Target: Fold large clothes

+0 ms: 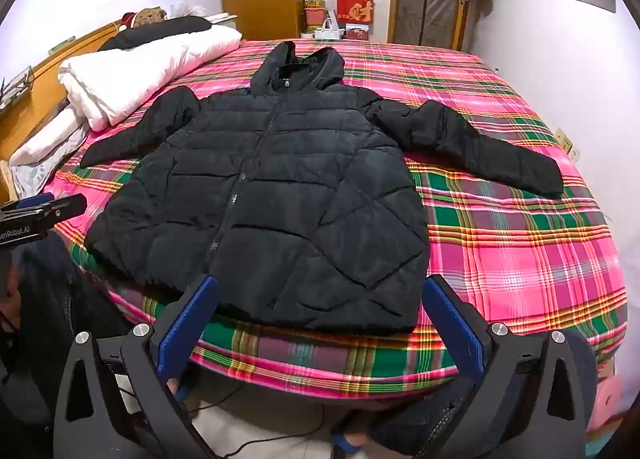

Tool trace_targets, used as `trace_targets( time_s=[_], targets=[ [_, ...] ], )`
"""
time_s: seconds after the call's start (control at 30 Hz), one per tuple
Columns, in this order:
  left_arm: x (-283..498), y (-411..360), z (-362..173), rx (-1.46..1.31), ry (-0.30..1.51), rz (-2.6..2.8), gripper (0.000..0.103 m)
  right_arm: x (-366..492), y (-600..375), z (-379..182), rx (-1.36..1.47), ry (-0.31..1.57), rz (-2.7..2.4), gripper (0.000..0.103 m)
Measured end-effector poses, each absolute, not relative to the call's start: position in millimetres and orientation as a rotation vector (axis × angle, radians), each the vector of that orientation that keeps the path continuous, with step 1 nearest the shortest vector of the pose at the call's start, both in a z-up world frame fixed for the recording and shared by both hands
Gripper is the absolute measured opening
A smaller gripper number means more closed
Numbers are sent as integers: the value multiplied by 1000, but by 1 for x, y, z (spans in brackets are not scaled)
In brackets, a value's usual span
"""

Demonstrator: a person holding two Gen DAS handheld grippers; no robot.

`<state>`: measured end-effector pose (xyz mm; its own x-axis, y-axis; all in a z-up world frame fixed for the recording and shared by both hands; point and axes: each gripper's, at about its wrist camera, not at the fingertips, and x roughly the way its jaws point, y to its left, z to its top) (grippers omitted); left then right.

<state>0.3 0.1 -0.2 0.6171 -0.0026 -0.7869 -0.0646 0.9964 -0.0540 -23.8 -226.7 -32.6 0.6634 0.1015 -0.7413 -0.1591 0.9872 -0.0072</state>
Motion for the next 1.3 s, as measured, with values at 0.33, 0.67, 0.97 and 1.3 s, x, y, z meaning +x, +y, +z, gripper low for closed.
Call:
trace_targets(
  time_s=[0.33, 0.67, 0.97, 1.3],
  targets=[
    [1, -3, -3, -77, 909, 39, 100, -20, -230, -35, -67, 841, 147, 101],
    [1, -1, -3, -73, 910, 40, 100, -23, -225, -35, -66, 845, 146, 101],
    [1, 0, -3, -73, 911, 38, 100, -22, -224, -37, -68, 851, 145, 101],
    [0, 1, -4, -74, 913, 36, 100, -21, -224, -37, -66, 852, 146, 101]
  ],
)
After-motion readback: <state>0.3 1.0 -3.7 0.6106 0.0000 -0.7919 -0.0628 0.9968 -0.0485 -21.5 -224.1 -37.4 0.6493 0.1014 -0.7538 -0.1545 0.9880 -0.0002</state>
